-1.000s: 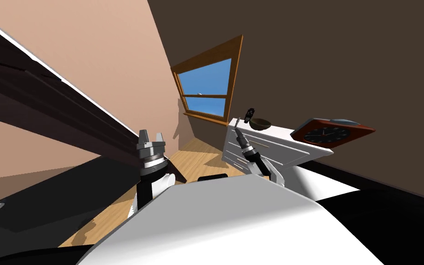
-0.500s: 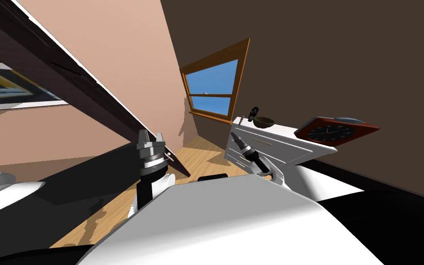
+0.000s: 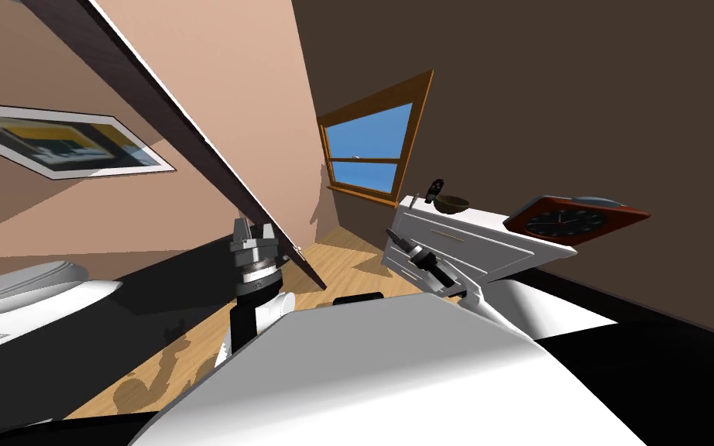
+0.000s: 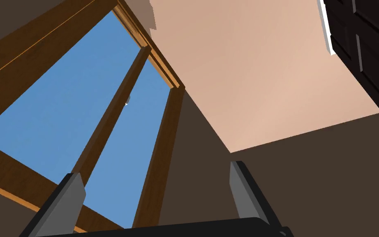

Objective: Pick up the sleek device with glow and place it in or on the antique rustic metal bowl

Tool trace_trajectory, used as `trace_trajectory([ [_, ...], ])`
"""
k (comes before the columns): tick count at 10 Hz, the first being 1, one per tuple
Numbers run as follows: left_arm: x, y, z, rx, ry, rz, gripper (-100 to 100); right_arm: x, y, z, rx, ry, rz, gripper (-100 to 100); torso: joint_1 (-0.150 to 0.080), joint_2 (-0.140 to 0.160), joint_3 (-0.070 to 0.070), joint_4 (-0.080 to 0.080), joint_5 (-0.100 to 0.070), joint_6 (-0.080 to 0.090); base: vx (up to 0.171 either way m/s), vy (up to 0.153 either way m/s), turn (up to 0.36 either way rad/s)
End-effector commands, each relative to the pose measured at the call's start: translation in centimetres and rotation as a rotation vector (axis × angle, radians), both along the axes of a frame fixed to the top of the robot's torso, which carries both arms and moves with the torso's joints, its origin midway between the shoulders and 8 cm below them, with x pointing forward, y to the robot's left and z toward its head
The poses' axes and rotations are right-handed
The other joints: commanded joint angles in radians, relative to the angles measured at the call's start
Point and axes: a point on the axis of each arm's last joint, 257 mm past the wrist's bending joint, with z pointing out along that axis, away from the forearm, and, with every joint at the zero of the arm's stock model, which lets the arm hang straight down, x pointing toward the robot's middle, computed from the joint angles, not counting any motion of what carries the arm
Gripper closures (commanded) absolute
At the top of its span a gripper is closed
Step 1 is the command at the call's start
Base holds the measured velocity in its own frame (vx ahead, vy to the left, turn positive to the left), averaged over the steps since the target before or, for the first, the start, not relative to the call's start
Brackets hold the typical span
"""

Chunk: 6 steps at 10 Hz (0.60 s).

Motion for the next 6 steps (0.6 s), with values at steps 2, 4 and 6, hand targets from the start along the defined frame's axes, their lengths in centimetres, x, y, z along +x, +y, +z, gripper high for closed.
trace_trajectory([
  [2, 0.0, 0.0, 0.0, 0.0, 0.0, 0.0, 0, 0.3, -1.0, -2.3, -0.149, 0.009, 0.018, -100, -0.001, 0.0, 0.0, 0.0, 0.0, -0.001, -0.093, 0.055, 0.142],
  [4, 0.0, 0.0, 0.0, 0.0, 0.0, 0.0, 0, 0.5, -2.1, -4.0, -0.276, 0.014, 0.033, -100, 0.0, -0.001, -0.001, 0.0, 0.0, 0.0, -0.086, 0.085, 0.121],
  [6, 0.0, 0.0, 0.0, 0.0, 0.0, 0.0, 0, 0.6, -3.4, -5.7, -0.402, 0.017, 0.05, -100, 0.0, 0.0, 0.0, 0.0, 0.0, -0.001, -0.096, 0.067, 0.166],
])
